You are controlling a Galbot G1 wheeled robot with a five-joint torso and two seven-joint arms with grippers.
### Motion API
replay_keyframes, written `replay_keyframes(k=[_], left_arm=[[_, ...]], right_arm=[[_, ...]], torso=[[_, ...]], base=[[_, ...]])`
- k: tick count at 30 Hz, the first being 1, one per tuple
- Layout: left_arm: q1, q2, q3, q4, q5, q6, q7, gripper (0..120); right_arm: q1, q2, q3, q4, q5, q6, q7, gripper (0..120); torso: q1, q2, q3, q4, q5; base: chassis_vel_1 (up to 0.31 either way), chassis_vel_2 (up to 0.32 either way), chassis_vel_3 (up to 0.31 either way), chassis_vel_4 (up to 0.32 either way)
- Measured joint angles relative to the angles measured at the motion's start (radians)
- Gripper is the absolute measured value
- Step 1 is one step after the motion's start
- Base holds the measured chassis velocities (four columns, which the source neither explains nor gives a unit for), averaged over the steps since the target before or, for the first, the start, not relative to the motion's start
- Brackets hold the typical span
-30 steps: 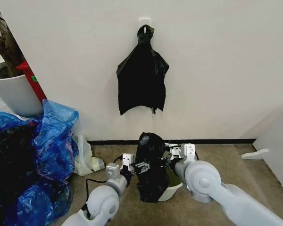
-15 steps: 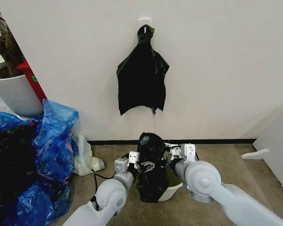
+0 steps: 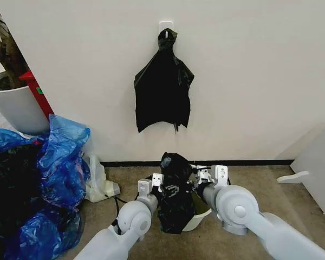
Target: Place the garbage bag over the trash bin.
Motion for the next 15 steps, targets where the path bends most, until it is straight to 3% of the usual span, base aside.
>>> replay_keyframes(k=[15], left_arm=[[0.001, -0.013, 0.001, 0.030, -0.006, 0.010, -0.027, 9]], right_arm=[[-0.018, -0.027, 0.042, 0.015, 0.025, 0.023, -0.014, 0]], torso=[[0.000, 0.000, 0.000, -0.0001, 0.0000]], base=[[0.000, 0.000, 0.000, 0.000]])
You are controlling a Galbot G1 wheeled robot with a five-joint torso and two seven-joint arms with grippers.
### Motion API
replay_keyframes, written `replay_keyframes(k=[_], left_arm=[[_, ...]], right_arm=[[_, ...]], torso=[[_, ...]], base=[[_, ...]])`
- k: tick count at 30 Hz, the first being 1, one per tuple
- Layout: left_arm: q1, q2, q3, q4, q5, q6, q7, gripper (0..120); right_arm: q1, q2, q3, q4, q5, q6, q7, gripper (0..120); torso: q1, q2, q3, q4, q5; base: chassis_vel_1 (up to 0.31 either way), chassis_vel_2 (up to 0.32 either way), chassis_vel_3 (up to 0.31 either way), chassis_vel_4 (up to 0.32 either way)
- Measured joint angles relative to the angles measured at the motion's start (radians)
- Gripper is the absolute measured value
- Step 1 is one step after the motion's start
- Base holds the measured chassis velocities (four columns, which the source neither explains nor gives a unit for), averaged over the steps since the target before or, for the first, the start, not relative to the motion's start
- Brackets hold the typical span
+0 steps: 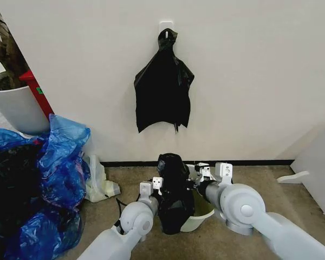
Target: Place the garbage bag over the trash bin.
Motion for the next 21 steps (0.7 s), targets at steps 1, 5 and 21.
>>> replay_keyframes(k=[1, 5, 21], left_arm=[[0.002, 0.000, -0.001, 0.000, 0.000, -0.006, 0.000, 5], [0.010, 0.000, -0.007, 0.000, 0.000, -0.022, -0.012, 3], [0.119, 0.008, -0.083, -0.071, 0.000, -0.165, -0.090, 3]], right_arm=[[-0.006, -0.002, 0.003, -0.003, -0.006, 0.000, -0.001, 0], [-0.022, -0.008, 0.011, -0.007, -0.024, 0.003, -0.003, 0], [-0.113, -0.049, 0.100, 0.110, -0.081, 0.031, -0.013, 0]], torso=[[0.000, 0.000, 0.000, -0.0001, 0.0001], [0.000, 0.000, 0.000, 0.0000, 0.0001], [0.000, 0.000, 0.000, 0.0002, 0.0003]], base=[[0.000, 0.000, 0.000, 0.000], [0.000, 0.000, 0.000, 0.000], [0.000, 0.000, 0.000, 0.000]])
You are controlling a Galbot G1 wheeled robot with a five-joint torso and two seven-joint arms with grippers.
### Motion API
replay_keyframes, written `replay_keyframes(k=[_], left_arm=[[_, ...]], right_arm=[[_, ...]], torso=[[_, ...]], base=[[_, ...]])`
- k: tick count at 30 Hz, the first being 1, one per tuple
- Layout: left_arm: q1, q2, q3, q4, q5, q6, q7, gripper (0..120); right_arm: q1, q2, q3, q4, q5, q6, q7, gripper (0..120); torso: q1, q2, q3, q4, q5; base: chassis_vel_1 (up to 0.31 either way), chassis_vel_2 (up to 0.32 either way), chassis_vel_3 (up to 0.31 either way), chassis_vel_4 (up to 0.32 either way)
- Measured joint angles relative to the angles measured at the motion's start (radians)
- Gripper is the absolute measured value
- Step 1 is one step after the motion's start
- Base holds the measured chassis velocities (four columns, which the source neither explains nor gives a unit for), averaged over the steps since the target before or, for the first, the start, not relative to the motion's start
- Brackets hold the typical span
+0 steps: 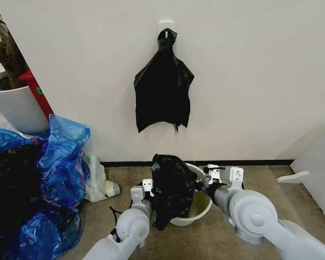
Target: Place the garbage bag over the trash bin.
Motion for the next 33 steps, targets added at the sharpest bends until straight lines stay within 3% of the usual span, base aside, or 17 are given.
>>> replay_keyframes(k=[4, 14, 23, 33], left_arm=[[0.008, 0.004, -0.011, -0.014, 0.015, -0.044, 0.022, 3], [0.006, 0.023, -0.093, -0.051, 0.063, -0.227, 0.173, 3], [0.029, 0.061, -0.111, -0.073, 0.087, -0.272, 0.260, 3], [0.076, 0.108, -0.126, -0.101, 0.077, -0.312, 0.406, 3]], right_arm=[[-0.020, -0.013, 0.036, 0.035, -0.003, -0.001, 0.000, 0], [-0.155, -0.089, 0.275, 0.138, 0.012, -0.032, -0.012, 0], [-0.254, -0.094, 0.476, 0.103, 0.016, -0.078, -0.077, 0], [-0.237, -0.128, 0.522, -0.052, -0.036, -0.105, -0.377, 0]], torso=[[0.000, 0.000, 0.000, 0.0000, -0.0003], [0.000, 0.000, 0.000, -0.0001, -0.0003], [0.000, 0.000, 0.000, -0.0003, -0.0002], [0.000, 0.000, 0.000, 0.0000, -0.0002]], base=[[0.000, 0.000, 0.000, 0.000], [0.000, 0.000, 0.000, 0.000], [0.000, 0.000, 0.000, 0.000], [0.000, 0.000, 0.000, 0.000]])
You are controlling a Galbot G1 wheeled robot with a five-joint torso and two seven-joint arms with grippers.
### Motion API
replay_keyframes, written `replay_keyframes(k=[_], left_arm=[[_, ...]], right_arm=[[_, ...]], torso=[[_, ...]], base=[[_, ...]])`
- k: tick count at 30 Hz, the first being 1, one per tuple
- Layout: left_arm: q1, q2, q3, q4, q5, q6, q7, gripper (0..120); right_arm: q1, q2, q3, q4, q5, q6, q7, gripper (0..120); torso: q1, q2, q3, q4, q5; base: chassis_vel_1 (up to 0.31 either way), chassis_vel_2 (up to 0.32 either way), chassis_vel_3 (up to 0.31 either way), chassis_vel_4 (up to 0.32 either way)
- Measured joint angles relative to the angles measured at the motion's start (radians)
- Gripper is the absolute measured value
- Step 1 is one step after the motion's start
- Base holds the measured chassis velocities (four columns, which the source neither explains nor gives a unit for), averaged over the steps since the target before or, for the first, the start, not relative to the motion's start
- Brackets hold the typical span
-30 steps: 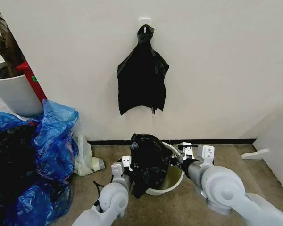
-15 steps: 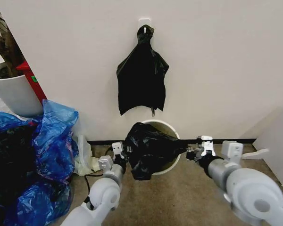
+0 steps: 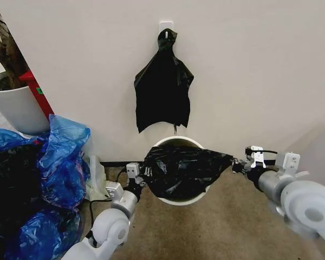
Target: Place the garbage bag over the trash bin.
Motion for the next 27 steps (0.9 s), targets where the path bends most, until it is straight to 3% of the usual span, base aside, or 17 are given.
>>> replay_keyframes(k=[10, 23, 27], left_arm=[[0.031, 0.004, -0.007, -0.023, -0.045, -0.068, 0.094, 3], [0.033, -0.018, -0.008, -0.033, -0.129, -0.092, 0.120, 3], [0.024, -0.023, -0.008, -0.014, -0.155, -0.088, 0.119, 3]], right_arm=[[-0.053, -0.020, -0.008, -0.050, -0.035, -0.044, -0.091, 0], [-0.154, -0.042, 0.061, -0.004, -0.062, -0.077, -0.092, 0], [-0.158, -0.046, 0.088, 0.018, -0.057, -0.077, -0.069, 10]], torso=[[0.000, 0.000, 0.000, -0.0001, 0.0001], [0.000, 0.000, 0.000, -0.0003, -0.0001], [0.000, 0.000, 0.000, -0.0002, 0.0000]], base=[[0.000, 0.000, 0.000, 0.000], [0.000, 0.000, 0.000, 0.000], [0.000, 0.000, 0.000, 0.000]])
